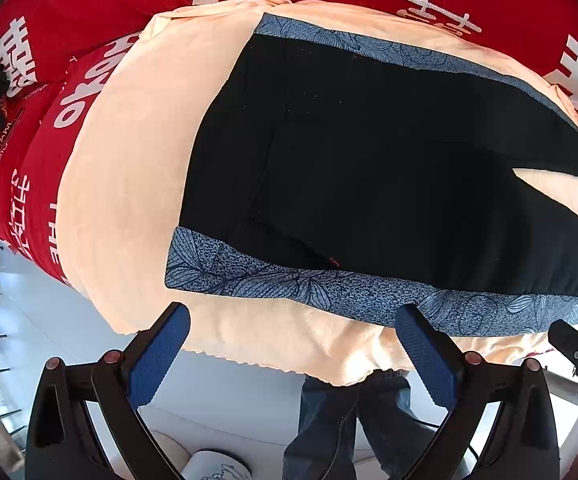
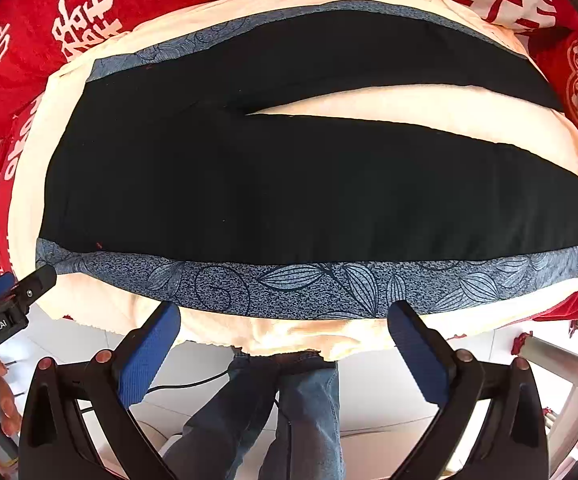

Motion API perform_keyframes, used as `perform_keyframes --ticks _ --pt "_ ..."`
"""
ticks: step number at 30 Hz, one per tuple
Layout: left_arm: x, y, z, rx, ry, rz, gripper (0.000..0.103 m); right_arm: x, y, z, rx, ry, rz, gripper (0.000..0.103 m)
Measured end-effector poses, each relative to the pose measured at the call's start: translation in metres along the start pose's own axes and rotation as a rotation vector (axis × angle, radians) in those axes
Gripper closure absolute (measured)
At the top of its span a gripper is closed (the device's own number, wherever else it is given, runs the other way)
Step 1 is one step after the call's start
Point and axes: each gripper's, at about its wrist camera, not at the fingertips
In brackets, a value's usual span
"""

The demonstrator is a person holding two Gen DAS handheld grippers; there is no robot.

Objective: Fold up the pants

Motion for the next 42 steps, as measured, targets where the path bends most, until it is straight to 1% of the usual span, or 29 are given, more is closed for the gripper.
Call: perform_keyframes --ticks 6,11,13,21,36,42 --pt "0.001 -0.001 0.001 0.0 0.002 0.002 0.0 0.004 -0.001 0.0 -0.001 -0.004 -0.011 0.0" --pt "0.005 -0.001 -0.001 -0.02 0.034 -0.006 0.0 0.004 -0.003 -0.001 -0.003 -0.005 -0.014 0.0" --pt "0.006 0.0 -0.002 -0.027 0.032 -0.006 0.0 0.006 -0.004 -0.002 -0.007 -0.004 -0.022 0.0" --pt "0.008 -0.001 -0.004 -0.037 0.04 -0.006 0.0 0.012 -0.006 -0.005 -0.027 0.057 -0.048 0.0" --pt "0.011 0.003 -0.006 -0.045 0.039 -0.015 0.0 0.02 -0.002 -0.008 -0.031 0.041 -0.049 0.0" --pt "0.01 0.005 -0.009 -0.05 0.038 -0.013 0.0 0.021 -0.002 -0.009 -0.034 0.049 -0.058 0.0"
Point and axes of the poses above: each gripper's, at about its wrist camera, not at the fingertips, and z roughly against the way its jaws point, x to its right, y to its top, and after that the axes turned 11 degrees about -z, right-handed
